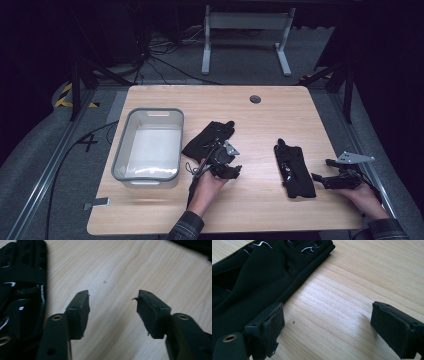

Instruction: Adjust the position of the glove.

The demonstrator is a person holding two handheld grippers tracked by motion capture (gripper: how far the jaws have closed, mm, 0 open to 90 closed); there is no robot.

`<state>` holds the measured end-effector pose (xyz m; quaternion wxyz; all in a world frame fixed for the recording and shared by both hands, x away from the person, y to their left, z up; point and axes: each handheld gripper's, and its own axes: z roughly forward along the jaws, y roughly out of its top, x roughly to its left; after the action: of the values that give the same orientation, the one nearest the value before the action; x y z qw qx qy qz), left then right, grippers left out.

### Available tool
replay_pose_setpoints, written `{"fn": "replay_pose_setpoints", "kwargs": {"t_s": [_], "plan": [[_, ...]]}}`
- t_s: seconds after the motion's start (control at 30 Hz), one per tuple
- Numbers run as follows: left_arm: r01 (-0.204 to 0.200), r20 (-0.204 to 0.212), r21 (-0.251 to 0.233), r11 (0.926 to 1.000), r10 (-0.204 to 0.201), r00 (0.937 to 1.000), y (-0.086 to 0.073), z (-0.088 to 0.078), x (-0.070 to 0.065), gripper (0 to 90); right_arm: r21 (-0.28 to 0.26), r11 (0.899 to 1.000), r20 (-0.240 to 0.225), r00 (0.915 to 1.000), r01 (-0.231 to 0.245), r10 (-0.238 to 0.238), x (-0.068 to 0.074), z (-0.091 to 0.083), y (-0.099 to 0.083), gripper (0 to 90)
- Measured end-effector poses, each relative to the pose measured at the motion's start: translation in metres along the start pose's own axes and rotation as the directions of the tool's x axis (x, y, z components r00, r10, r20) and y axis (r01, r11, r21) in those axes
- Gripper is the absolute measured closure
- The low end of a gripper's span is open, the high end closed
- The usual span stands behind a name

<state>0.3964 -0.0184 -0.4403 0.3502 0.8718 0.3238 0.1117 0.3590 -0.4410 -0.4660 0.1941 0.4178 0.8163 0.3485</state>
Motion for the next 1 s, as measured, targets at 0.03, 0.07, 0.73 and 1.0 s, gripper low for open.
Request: {"fn": "replay_pose_setpoints", "kwargs": {"t_s": [0.03,0.07,0.73,1.0], "plan": [[0.013,-0.007,-0.007,0.9999,-0.013,0.9999,0.001,0.0,0.002,52.2,0.0,1.0,0.0,1.0,0.0,0.0,0.0,0.0,0.0,12.2],[0.028,-0.011,-0.013,0.9995,-0.028,0.9996,0.001,0.0,0.005,55.2,0.001,1.0,-0.001,1.0,0.0,0.0,0.0,0.0,0.0,12.2],[0.146,-0.177,-0.007,0.9893,-0.144,0.9735,0.018,0.016,0.051,89.6,0.001,1.0,-0.006,1.0,0.003,-0.003,0.0,0.001,0.001,12.0],[0.161,-0.162,0.023,0.9867,-0.155,0.9745,0.016,0.03,0.06,89.6,0.0,1.0,-0.006,1.0,0.003,-0.003,0.0,0.001,0.001,12.0]]}}
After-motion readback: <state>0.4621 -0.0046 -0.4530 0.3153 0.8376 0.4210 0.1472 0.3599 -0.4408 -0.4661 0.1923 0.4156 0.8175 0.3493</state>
